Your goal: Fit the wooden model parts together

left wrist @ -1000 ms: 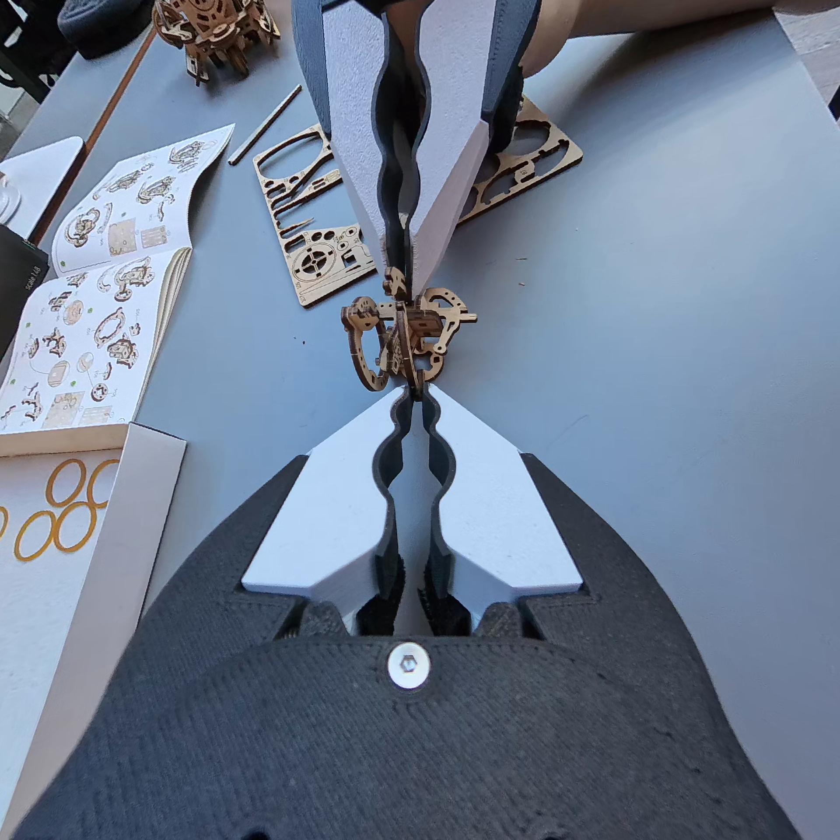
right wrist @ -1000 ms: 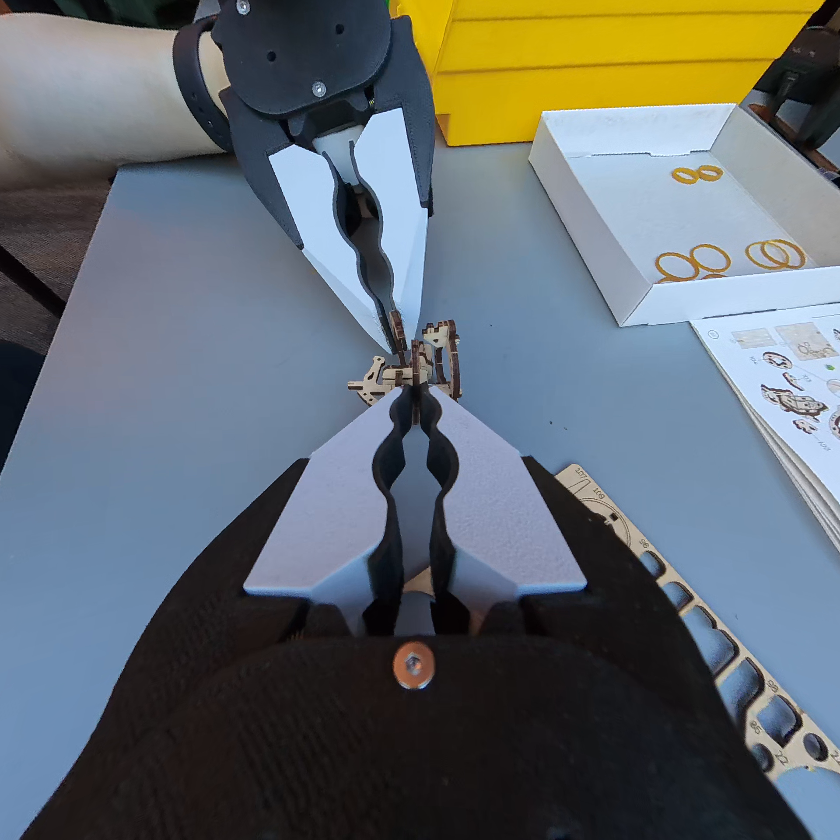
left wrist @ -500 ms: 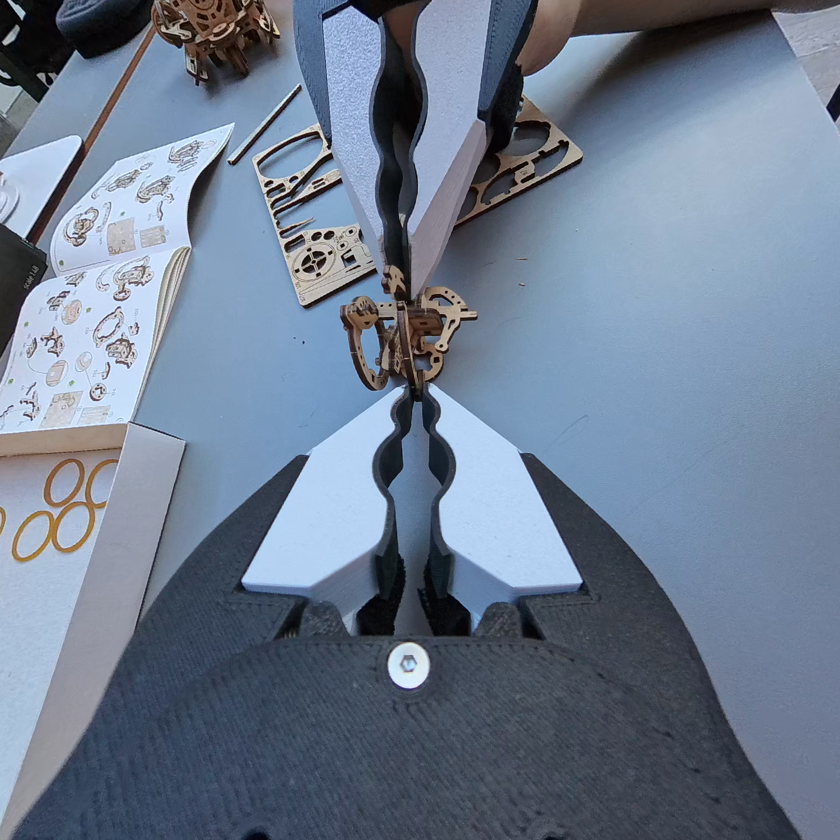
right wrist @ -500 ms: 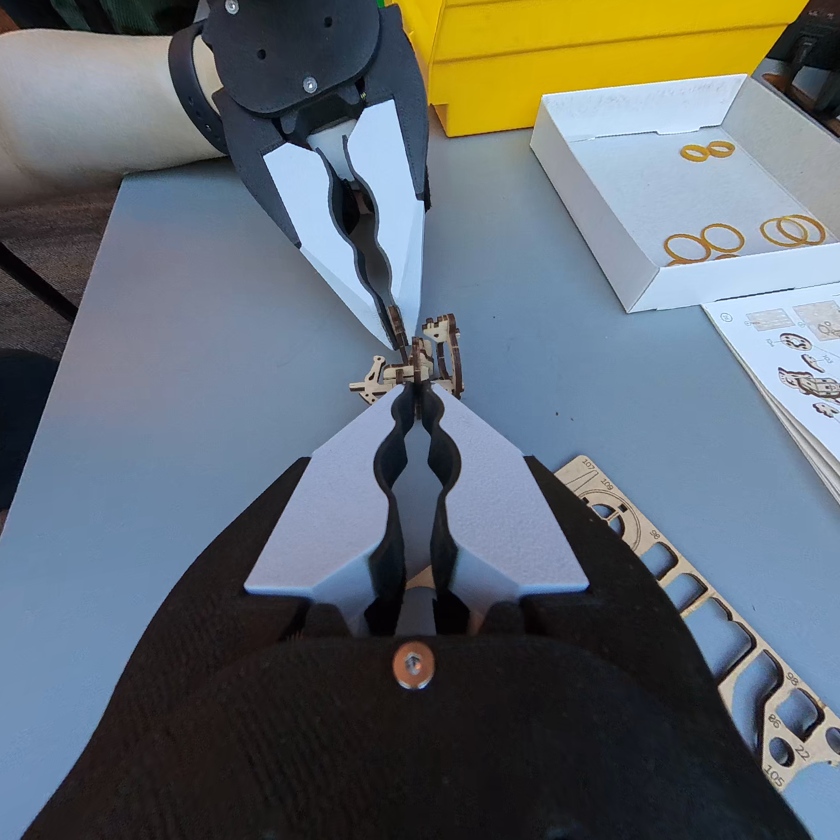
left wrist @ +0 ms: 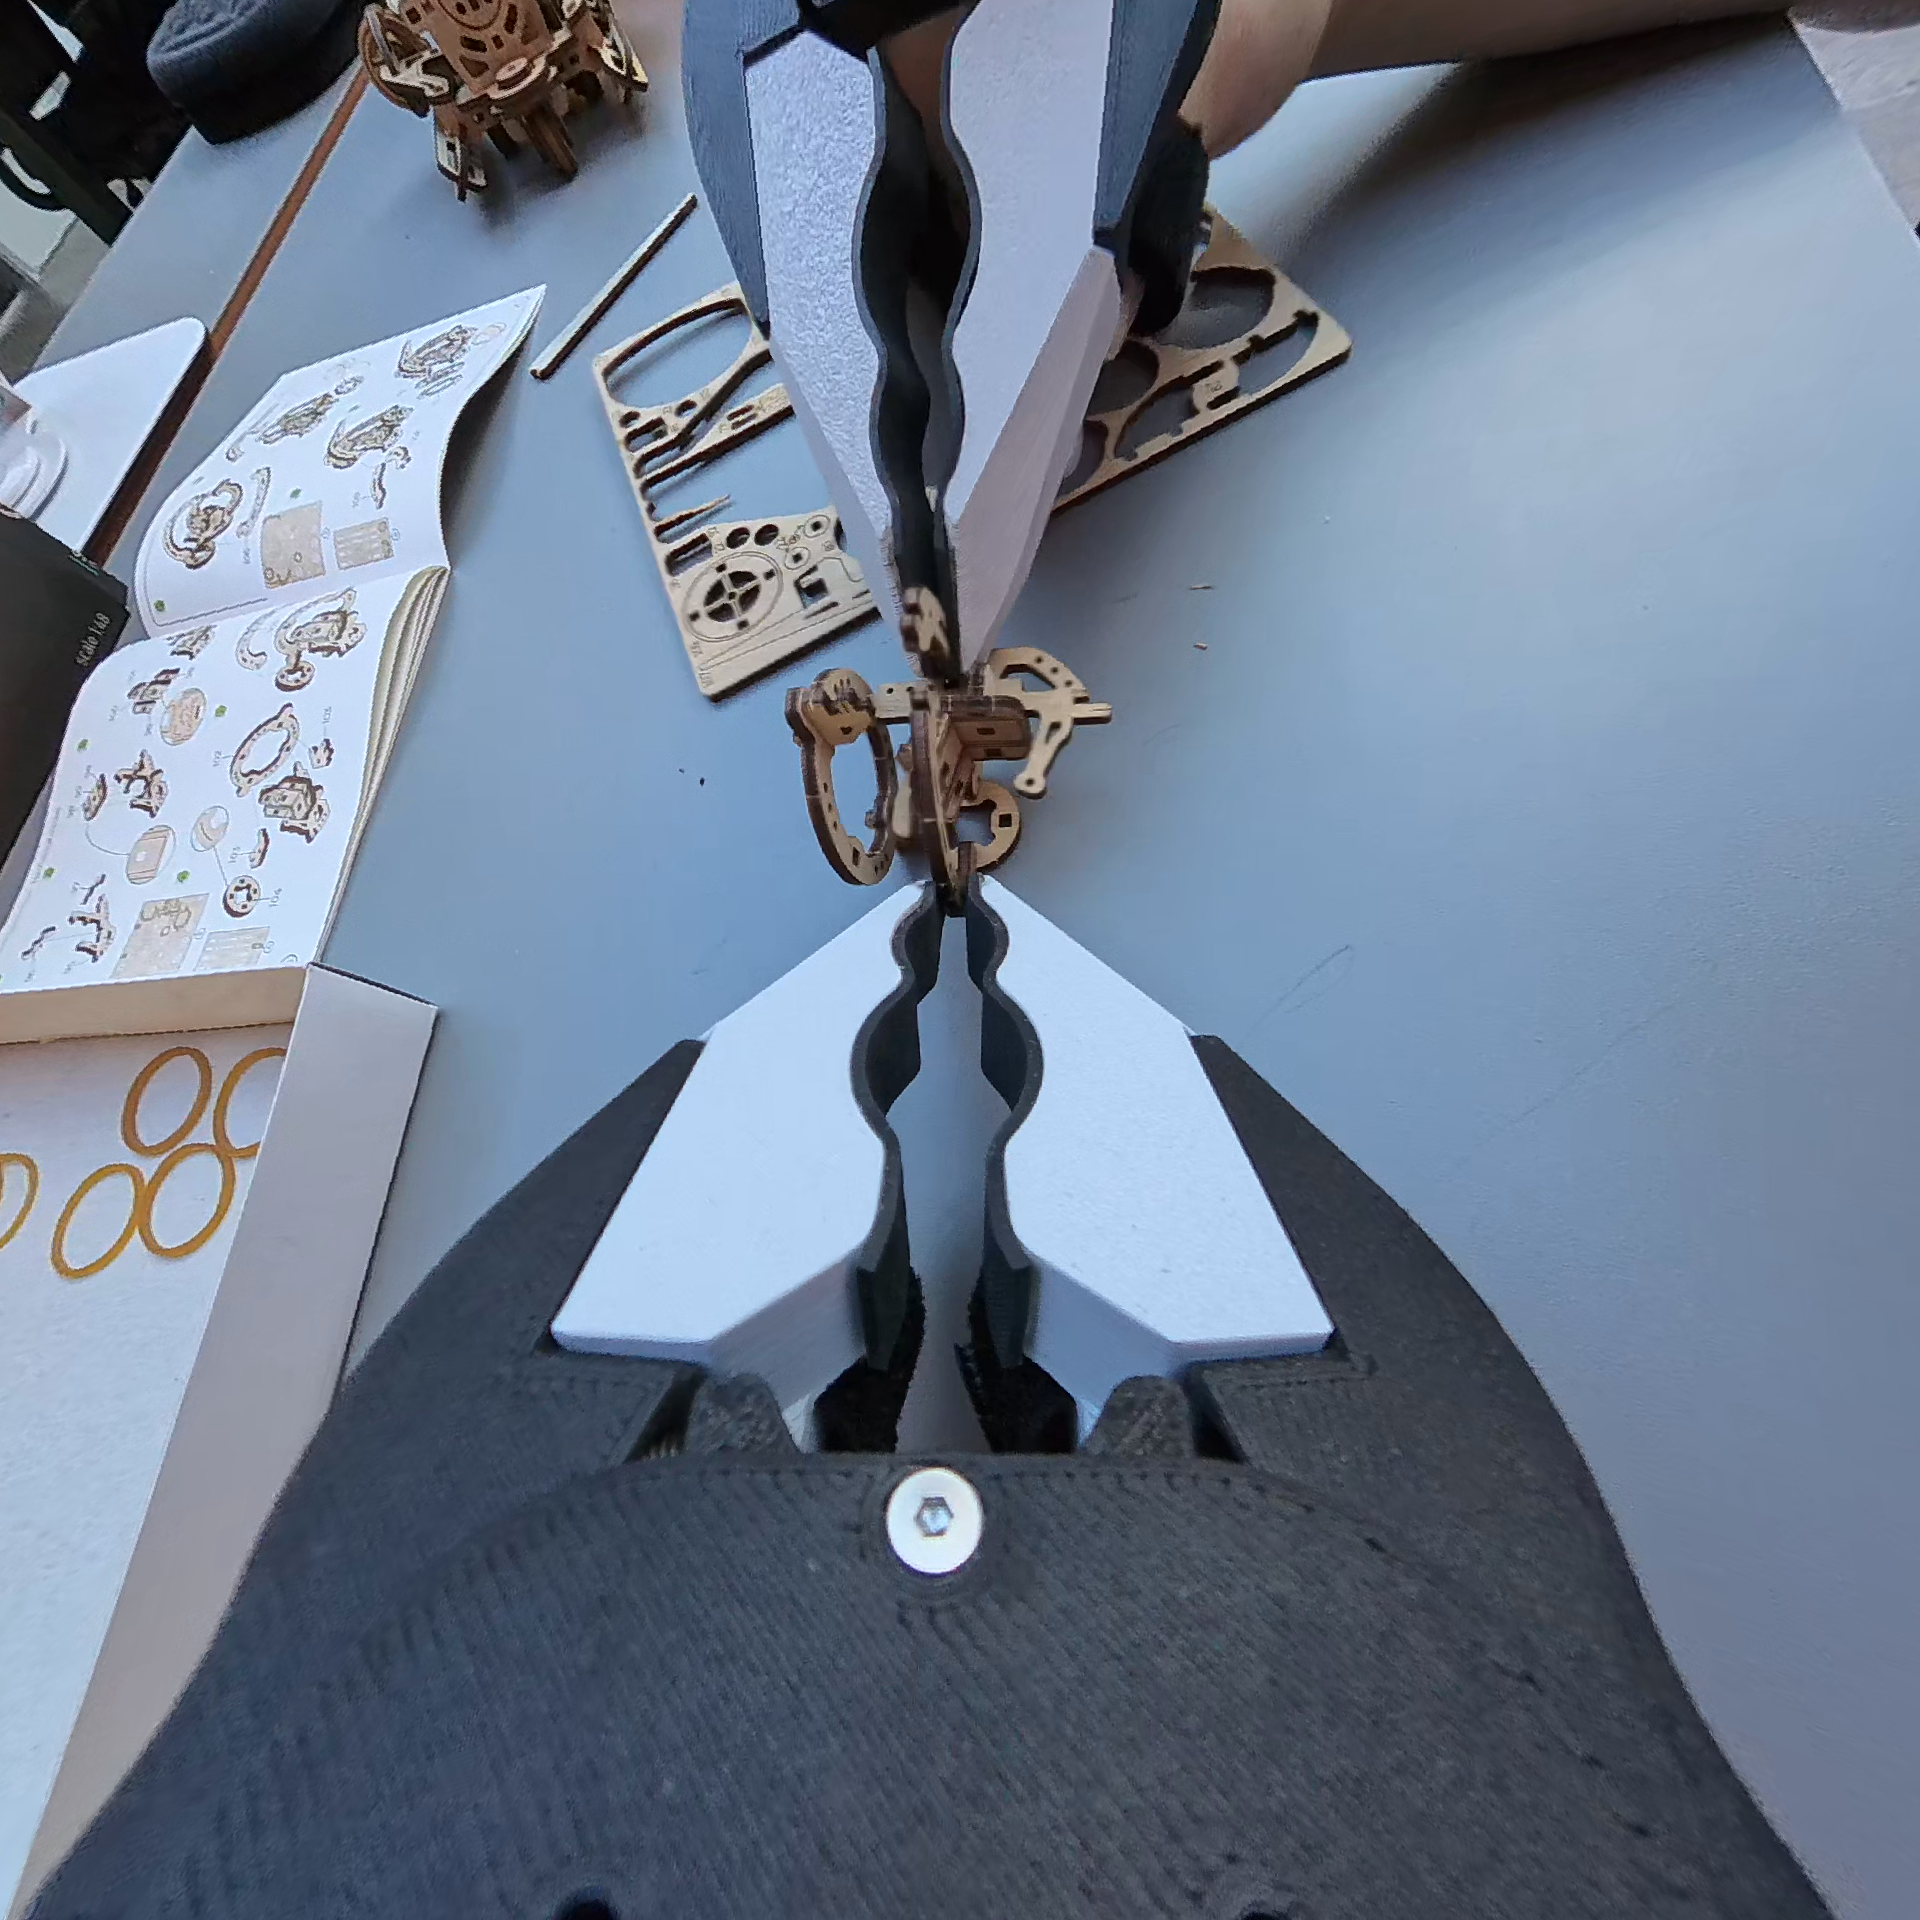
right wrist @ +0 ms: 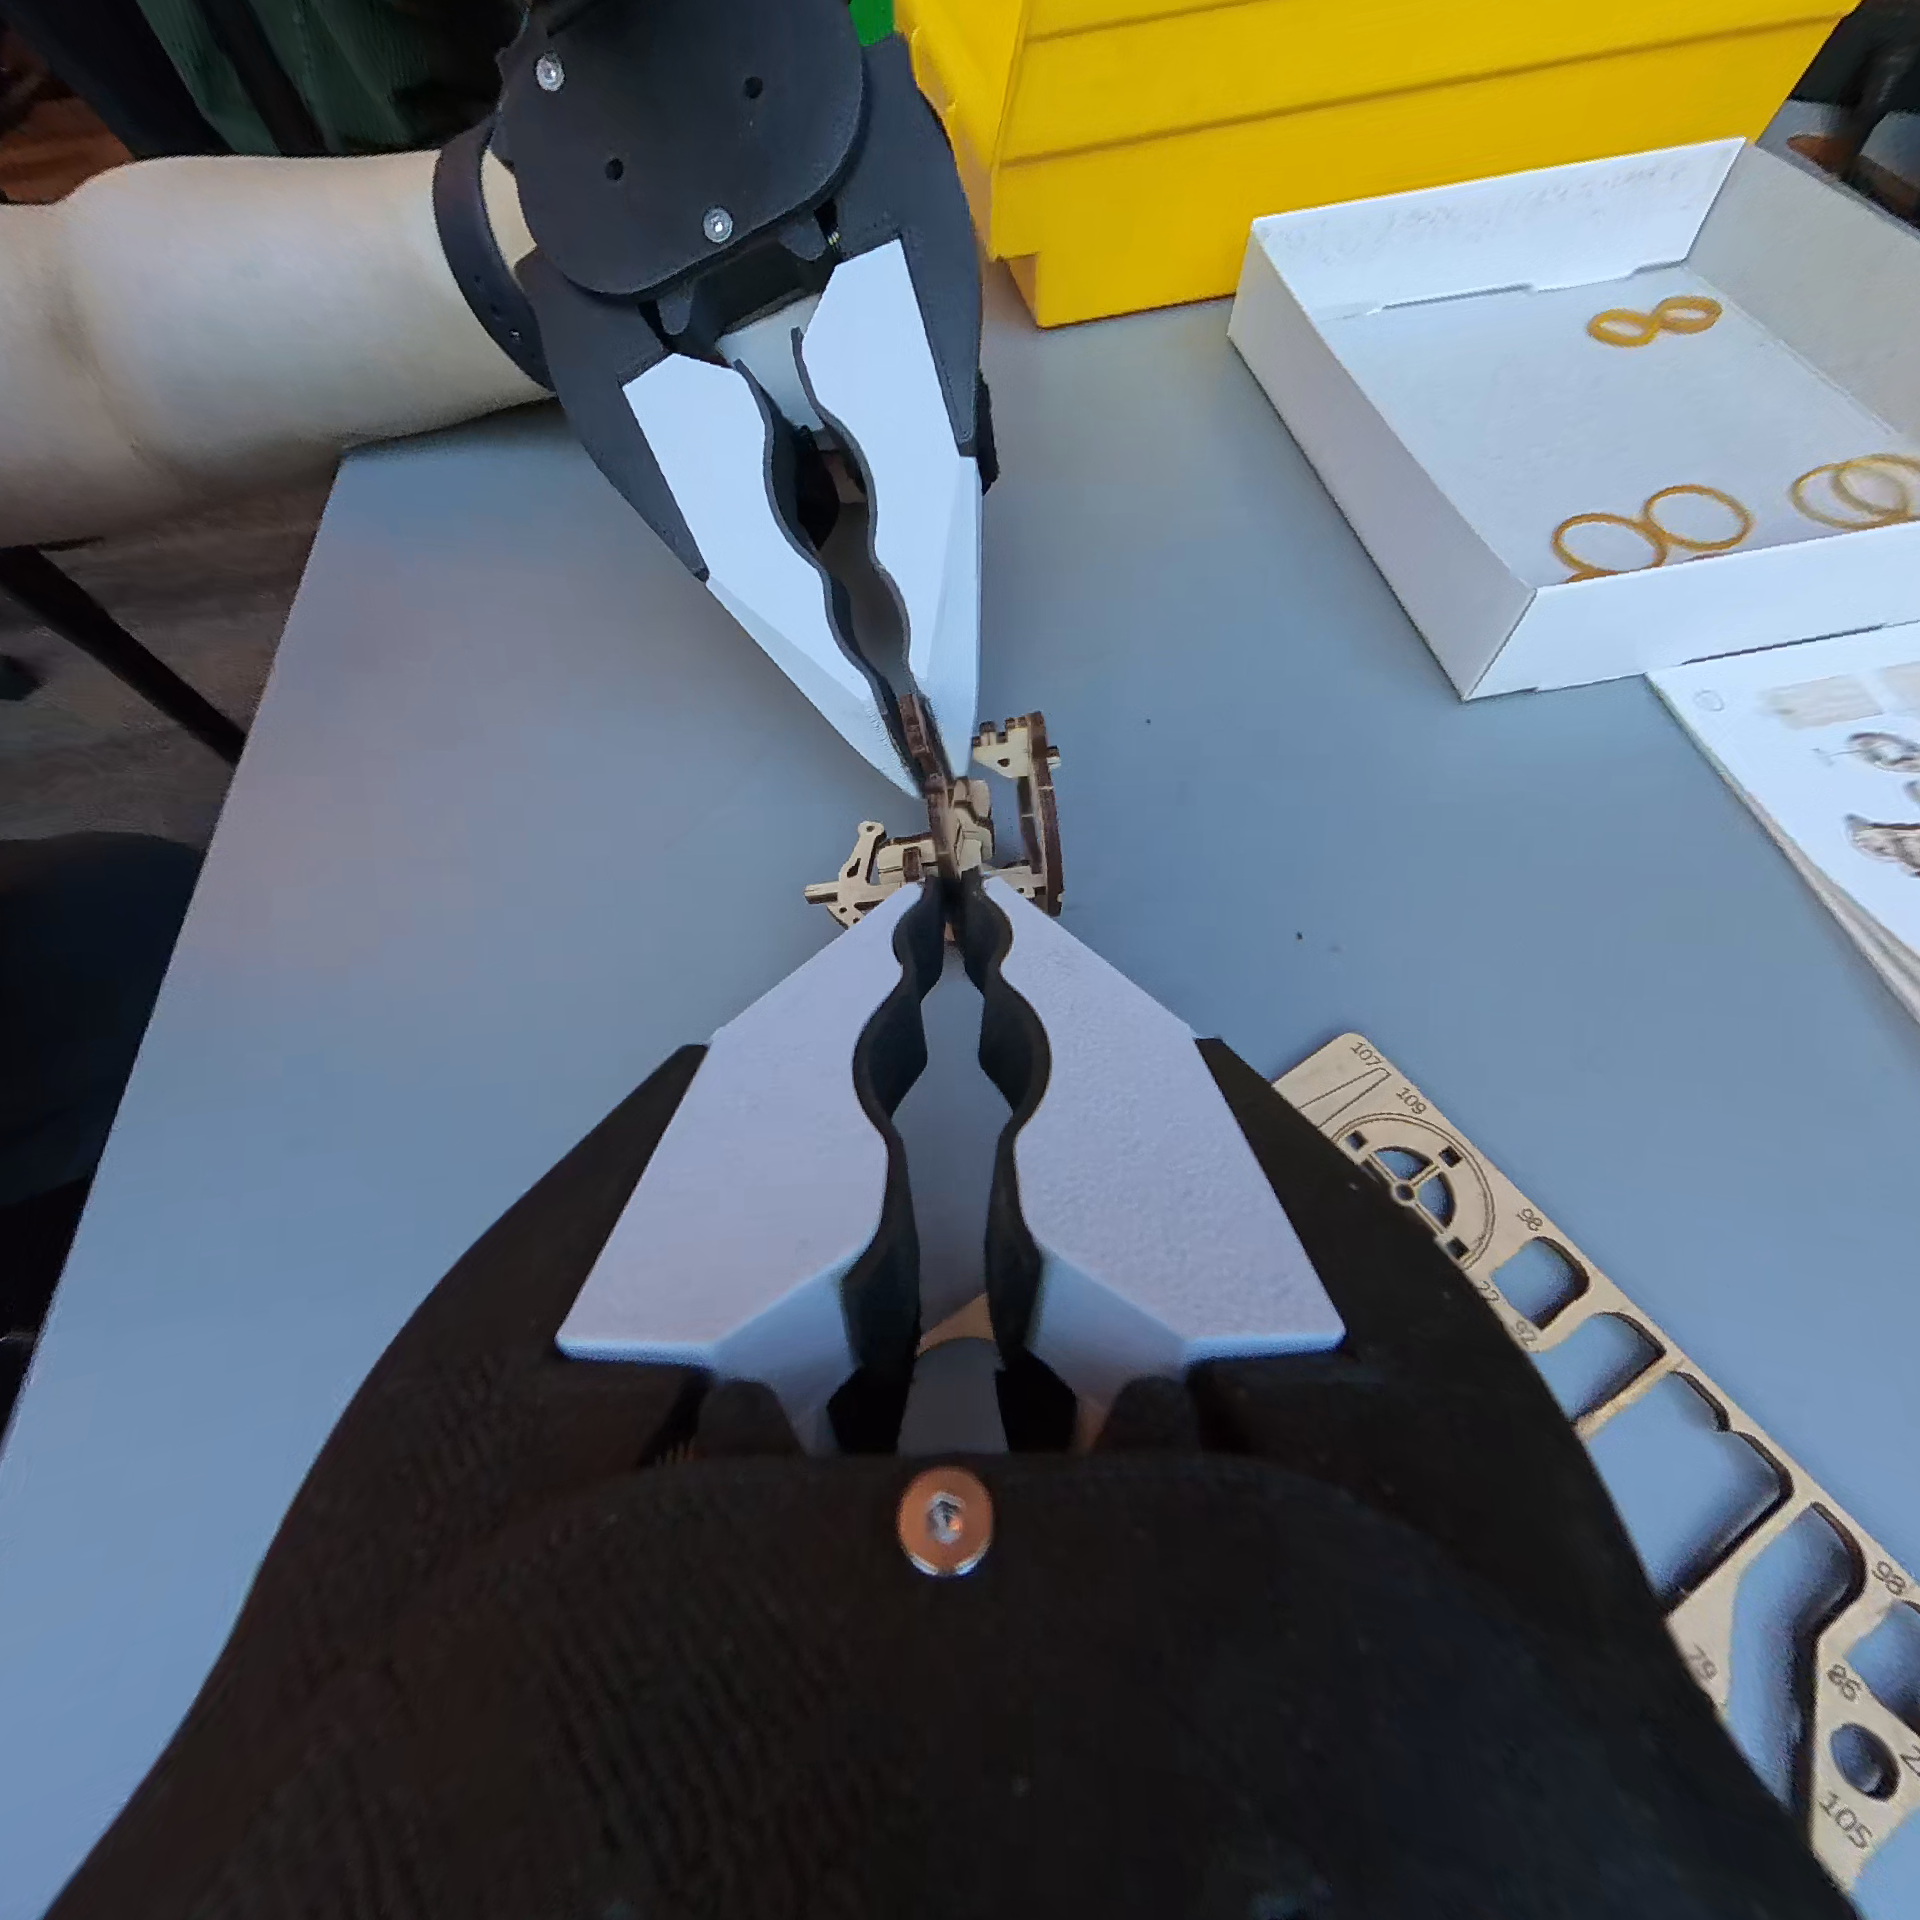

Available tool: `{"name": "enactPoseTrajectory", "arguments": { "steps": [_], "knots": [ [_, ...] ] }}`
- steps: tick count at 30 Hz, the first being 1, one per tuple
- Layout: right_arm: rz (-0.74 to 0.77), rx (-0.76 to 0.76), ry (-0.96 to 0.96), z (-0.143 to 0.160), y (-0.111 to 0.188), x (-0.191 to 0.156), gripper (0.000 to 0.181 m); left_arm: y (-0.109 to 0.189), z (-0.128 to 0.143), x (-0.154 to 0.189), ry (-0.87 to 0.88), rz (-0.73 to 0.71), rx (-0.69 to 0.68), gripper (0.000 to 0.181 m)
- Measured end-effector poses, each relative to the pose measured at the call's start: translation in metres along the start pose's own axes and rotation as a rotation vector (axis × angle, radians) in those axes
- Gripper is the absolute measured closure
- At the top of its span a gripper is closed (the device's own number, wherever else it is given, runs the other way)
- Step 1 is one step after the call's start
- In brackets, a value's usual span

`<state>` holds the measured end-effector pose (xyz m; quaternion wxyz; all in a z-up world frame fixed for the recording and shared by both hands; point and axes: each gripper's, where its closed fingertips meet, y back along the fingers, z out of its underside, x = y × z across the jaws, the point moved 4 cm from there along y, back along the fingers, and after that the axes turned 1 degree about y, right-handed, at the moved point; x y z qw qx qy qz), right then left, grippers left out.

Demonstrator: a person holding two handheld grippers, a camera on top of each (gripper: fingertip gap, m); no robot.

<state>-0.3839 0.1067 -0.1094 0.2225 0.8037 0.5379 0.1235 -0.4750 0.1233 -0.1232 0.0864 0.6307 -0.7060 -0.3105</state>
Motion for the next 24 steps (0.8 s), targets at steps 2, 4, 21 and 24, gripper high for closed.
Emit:
{"name": "enactPoseTrajectory", "arguments": {
  "steps": [2, 4, 21, 24],
  "knots": [
    [-0.009, -0.004, 0.011, -0.0005, 0.0015, -0.0008, 0.179, -0.0002, 0.0001, 0.0007, -0.001, 0.008, -0.001, 0.179],
    [0.004, 0.009, 0.019, -0.0016, 0.0006, 0.0008, 0.178, -0.0001, 0.0002, 0.0003, 0.001, 0.007, 0.0, 0.18],
    [0.017, 0.017, 0.036, -0.0053, 0.0017, 0.0014, 0.18, 0.0042, -0.0045, -0.0041, -0.033, -0.047, 0.053, 0.177],
    [0.029, 0.012, 0.051, -0.0057, 0.0013, 0.0014, 0.18, 0.006, -0.0056, -0.0032, -0.041, -0.04, 0.06, 0.173]
  ]
}}
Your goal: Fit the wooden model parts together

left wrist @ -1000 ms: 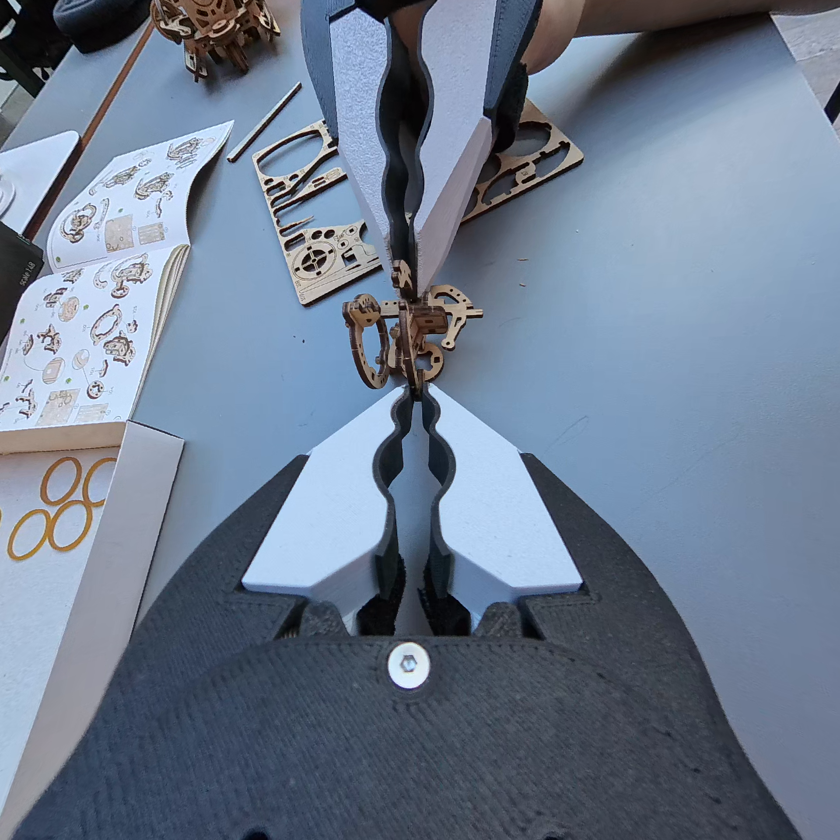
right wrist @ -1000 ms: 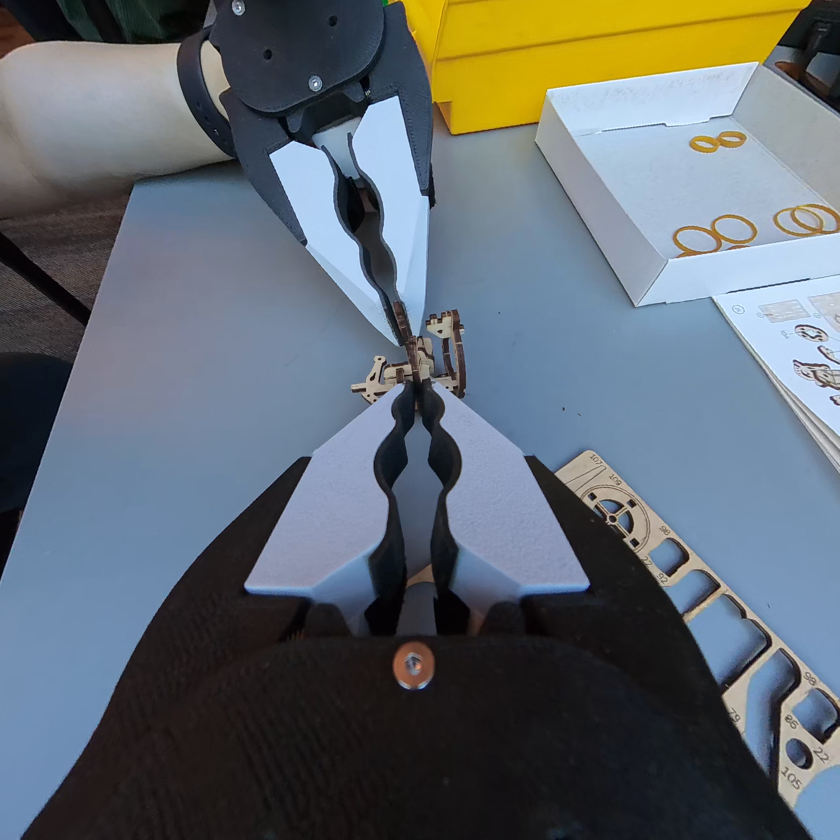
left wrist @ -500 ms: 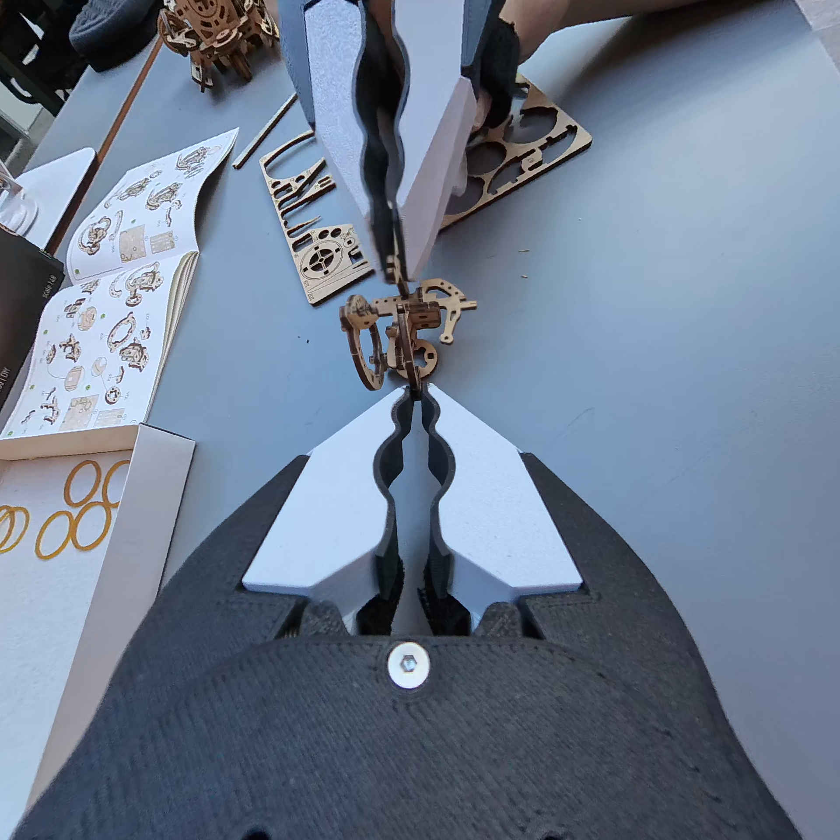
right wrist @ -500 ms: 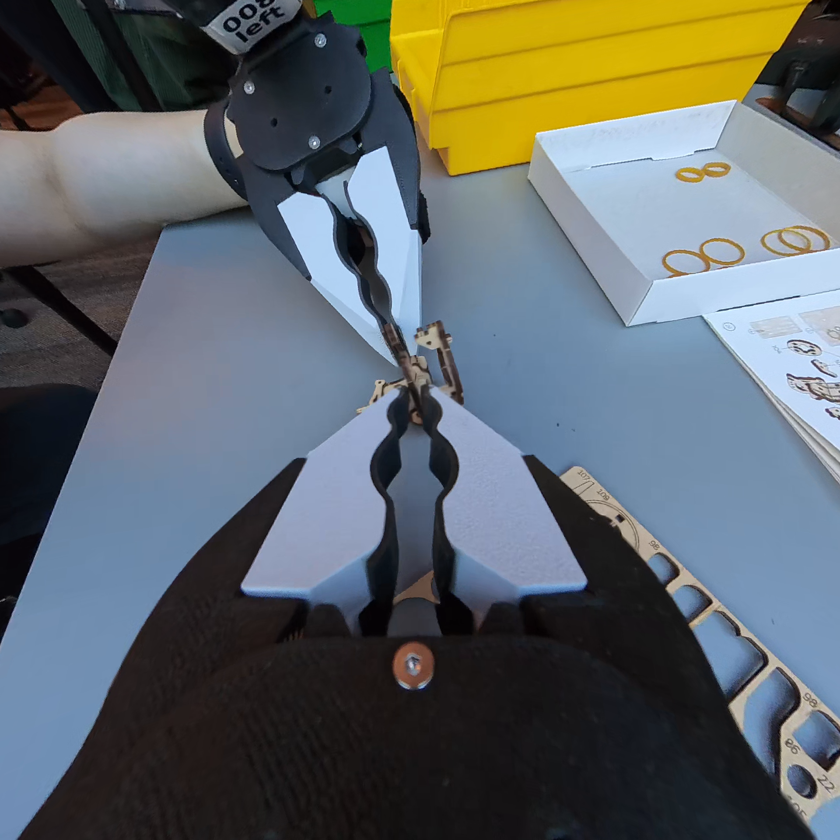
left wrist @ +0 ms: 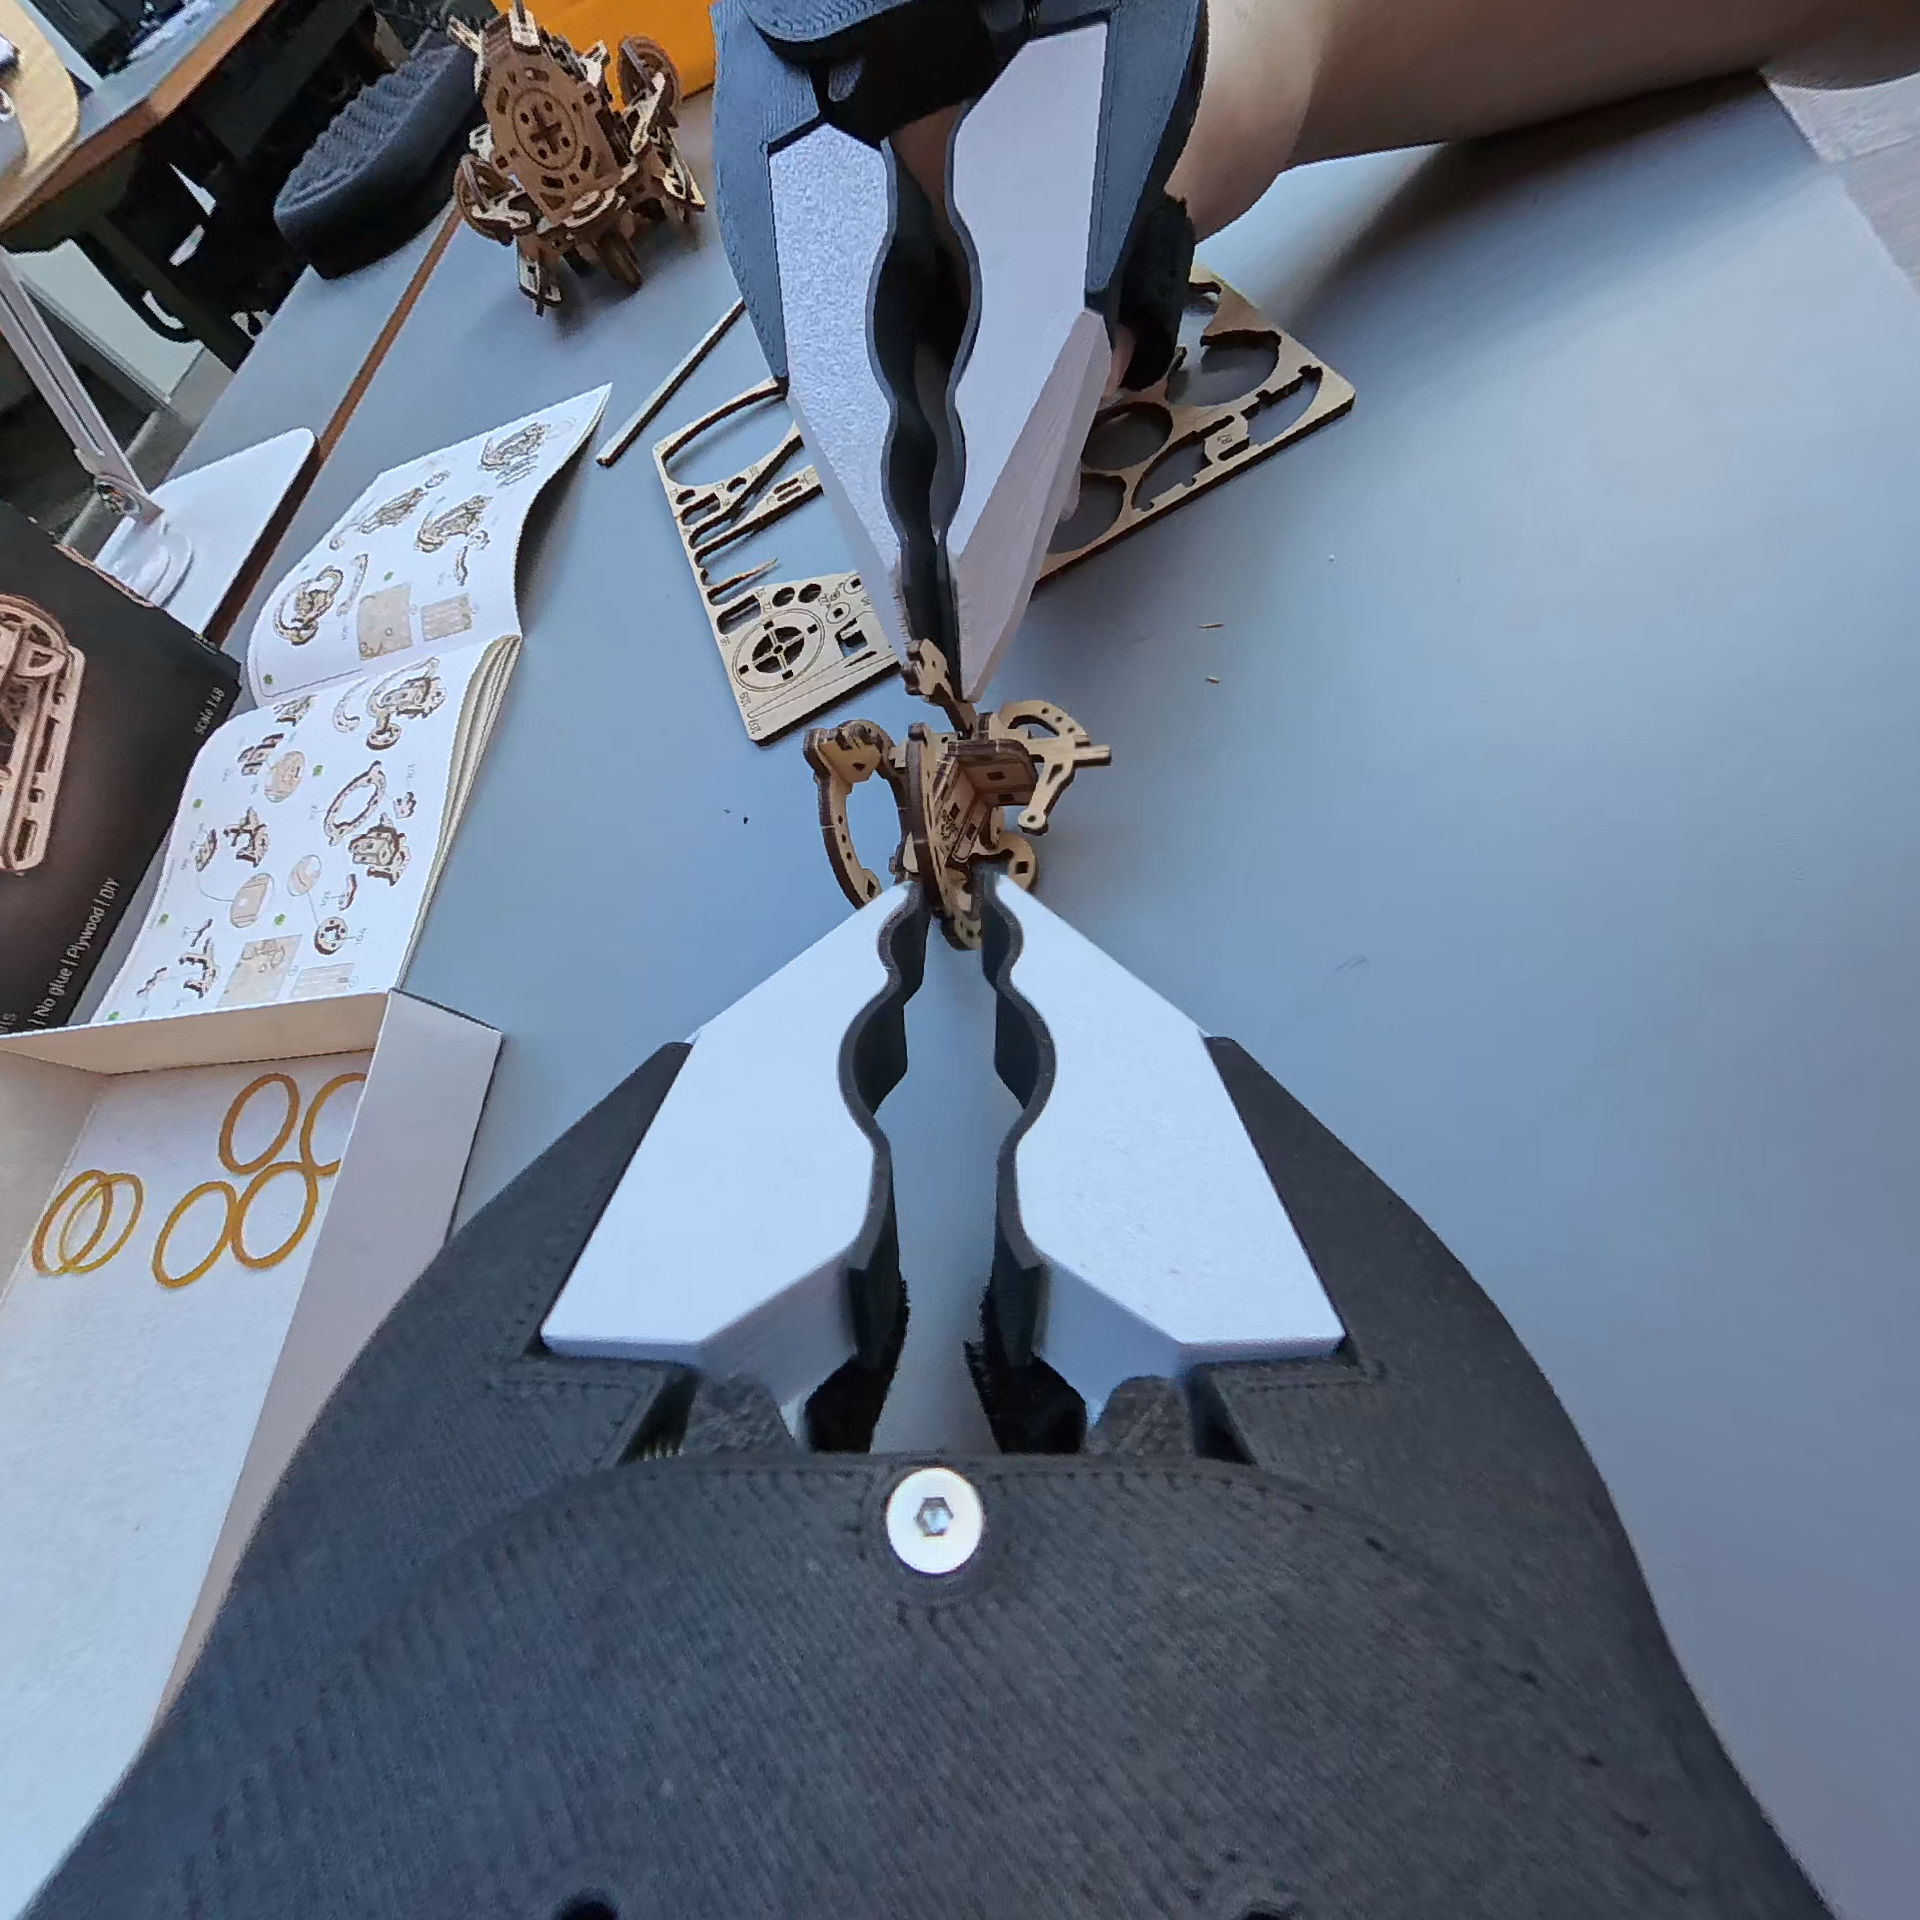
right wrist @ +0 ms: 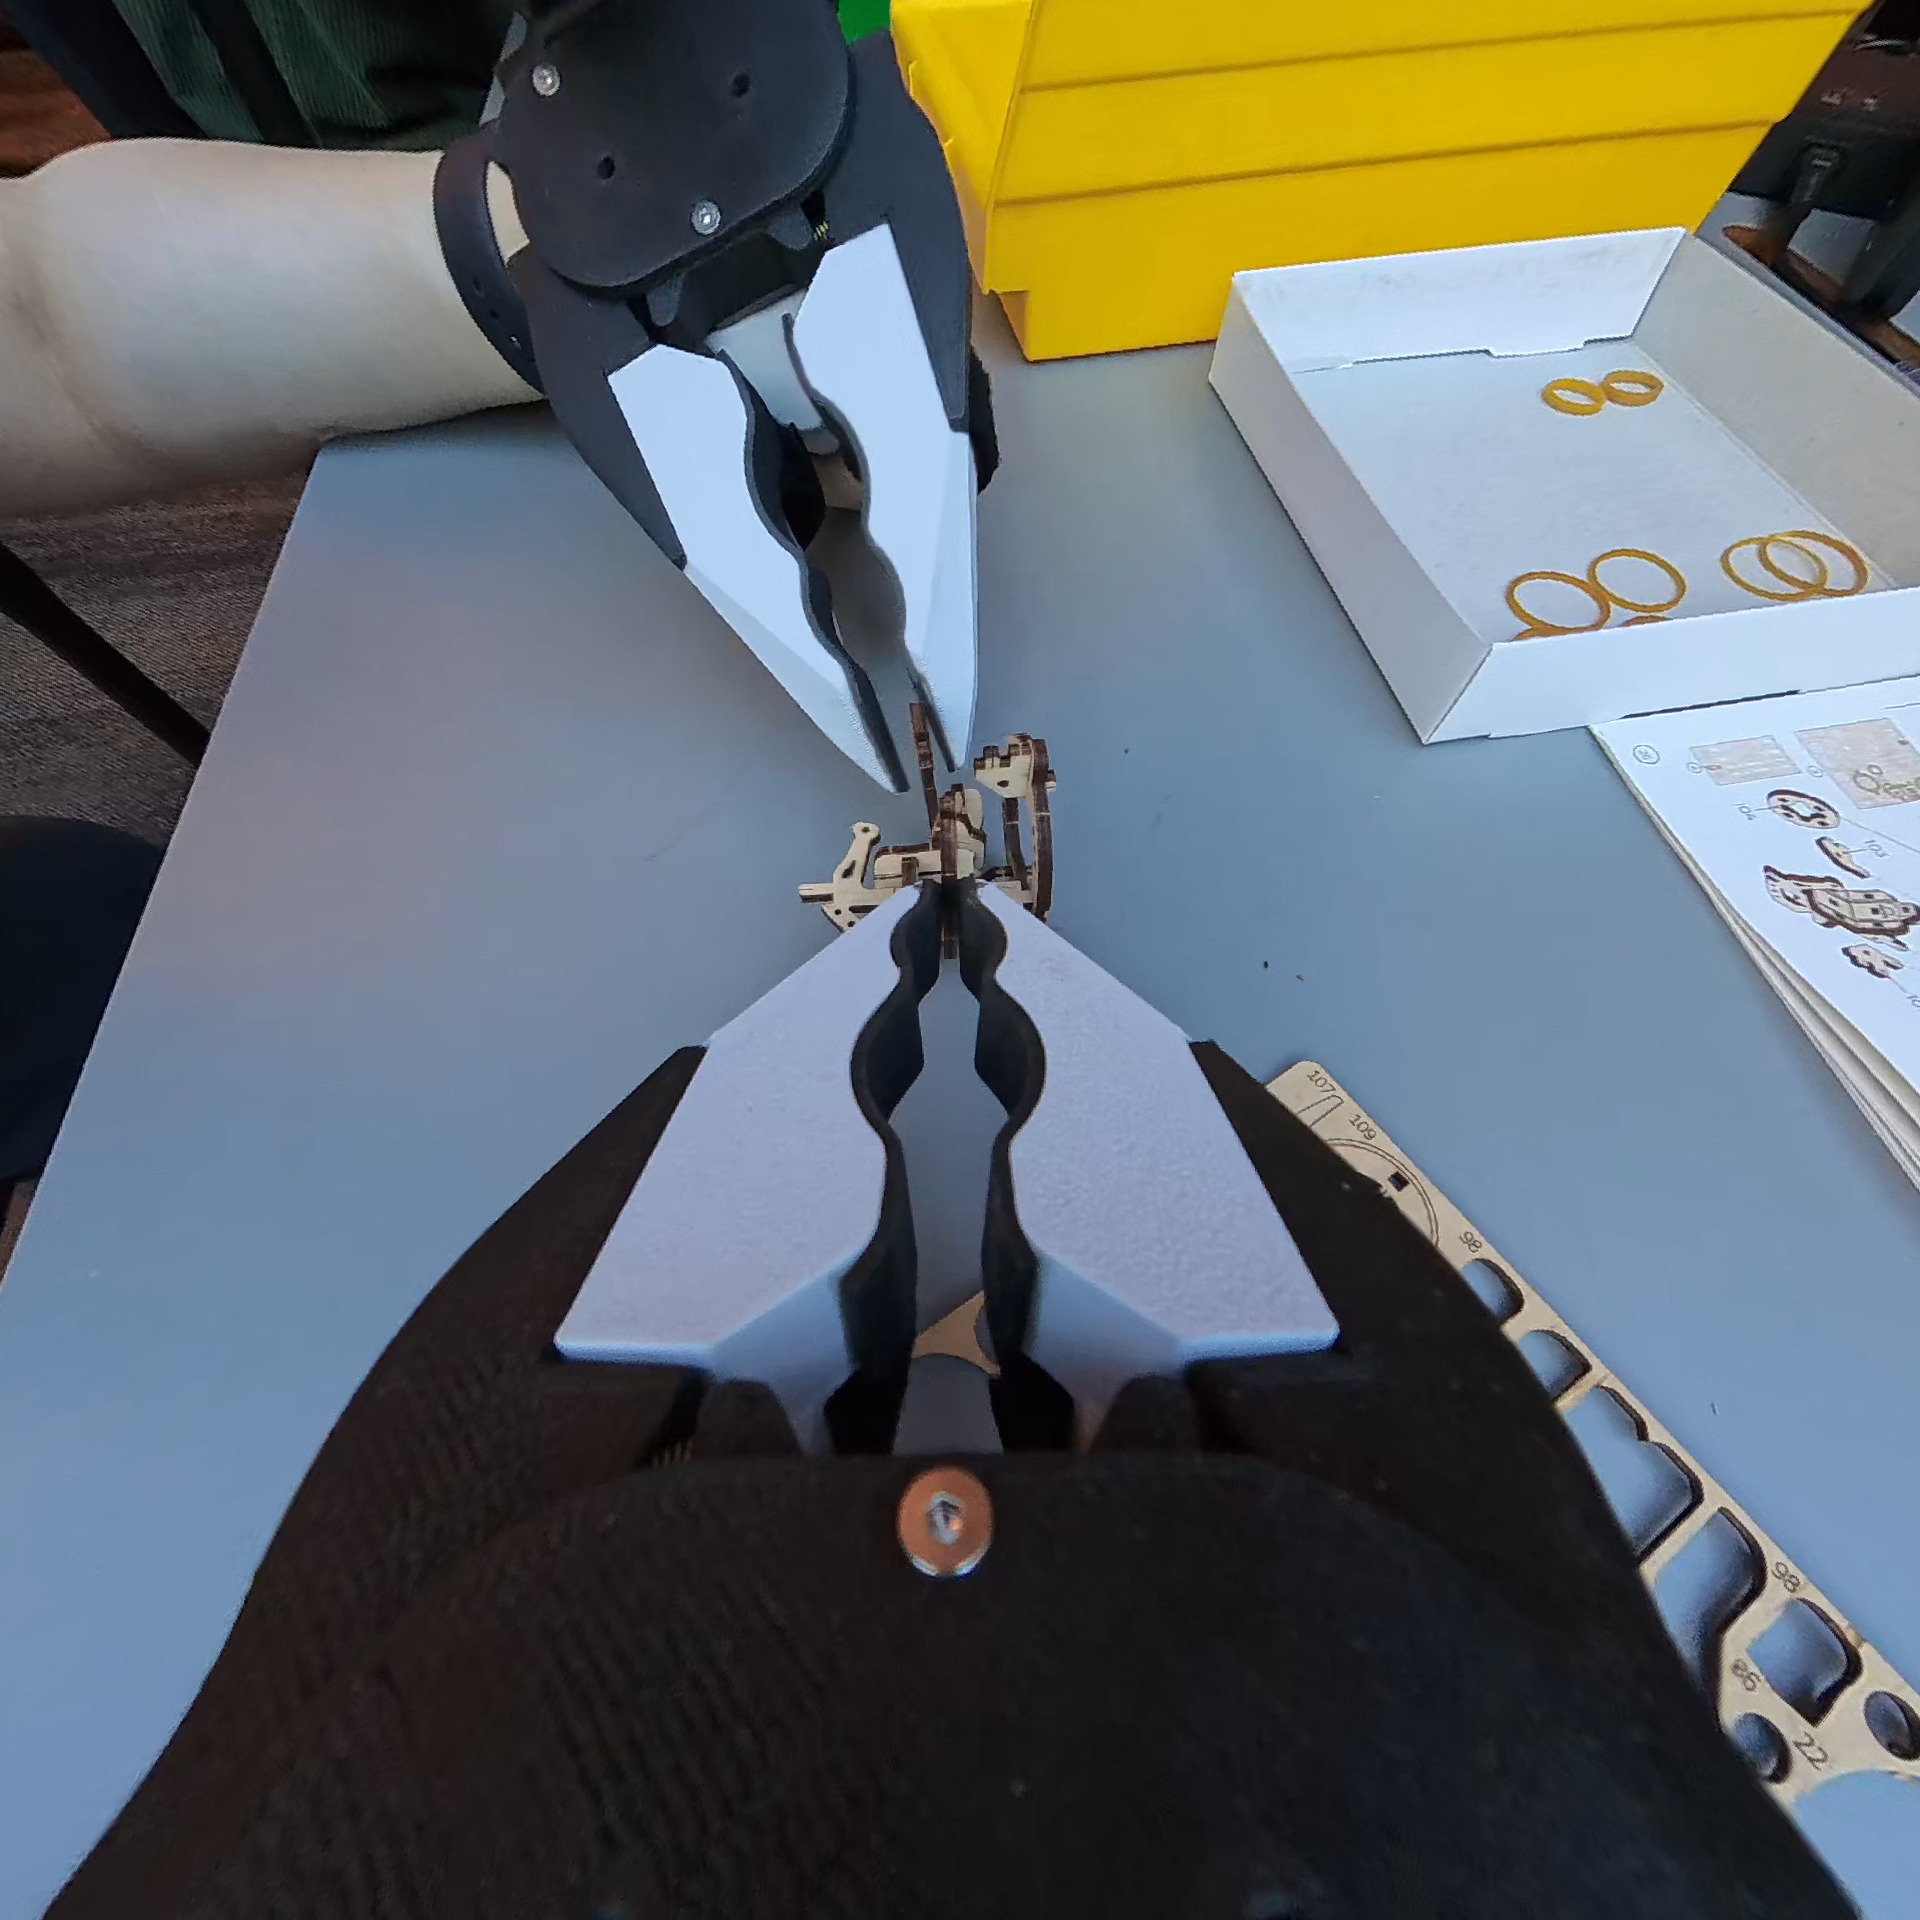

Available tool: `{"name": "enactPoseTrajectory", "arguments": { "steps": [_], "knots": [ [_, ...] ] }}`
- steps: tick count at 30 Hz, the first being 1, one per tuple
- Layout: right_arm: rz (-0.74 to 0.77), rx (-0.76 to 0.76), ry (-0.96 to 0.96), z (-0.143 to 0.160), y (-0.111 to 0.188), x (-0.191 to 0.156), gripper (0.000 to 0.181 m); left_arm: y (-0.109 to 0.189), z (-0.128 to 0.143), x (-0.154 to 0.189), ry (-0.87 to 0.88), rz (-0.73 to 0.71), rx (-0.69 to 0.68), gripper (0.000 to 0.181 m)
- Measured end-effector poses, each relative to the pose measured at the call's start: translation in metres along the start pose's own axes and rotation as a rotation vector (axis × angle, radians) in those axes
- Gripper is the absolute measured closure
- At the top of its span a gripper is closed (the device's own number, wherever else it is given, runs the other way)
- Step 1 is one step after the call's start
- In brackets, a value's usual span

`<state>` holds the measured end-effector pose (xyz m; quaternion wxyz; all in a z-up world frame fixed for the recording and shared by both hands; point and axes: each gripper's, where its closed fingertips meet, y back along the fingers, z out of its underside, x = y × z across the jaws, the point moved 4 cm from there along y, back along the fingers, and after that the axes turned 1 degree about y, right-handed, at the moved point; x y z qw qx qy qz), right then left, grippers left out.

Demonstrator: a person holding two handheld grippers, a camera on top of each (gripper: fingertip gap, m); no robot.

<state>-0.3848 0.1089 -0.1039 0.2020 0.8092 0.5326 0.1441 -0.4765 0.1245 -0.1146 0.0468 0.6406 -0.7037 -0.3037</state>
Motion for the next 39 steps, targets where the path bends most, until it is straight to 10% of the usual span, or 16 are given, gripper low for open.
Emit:
{"name": "enactPoseTrajectory", "arguments": {
  "steps": [39],
  "knots": [
    [0.025, -0.018, -0.008, -0.0016, -0.0047, 0.0002, 0.179, 0.0005, -0.0001, -0.0077, 0.083, 0.01, 0.015, 0.18]
  ]
}}
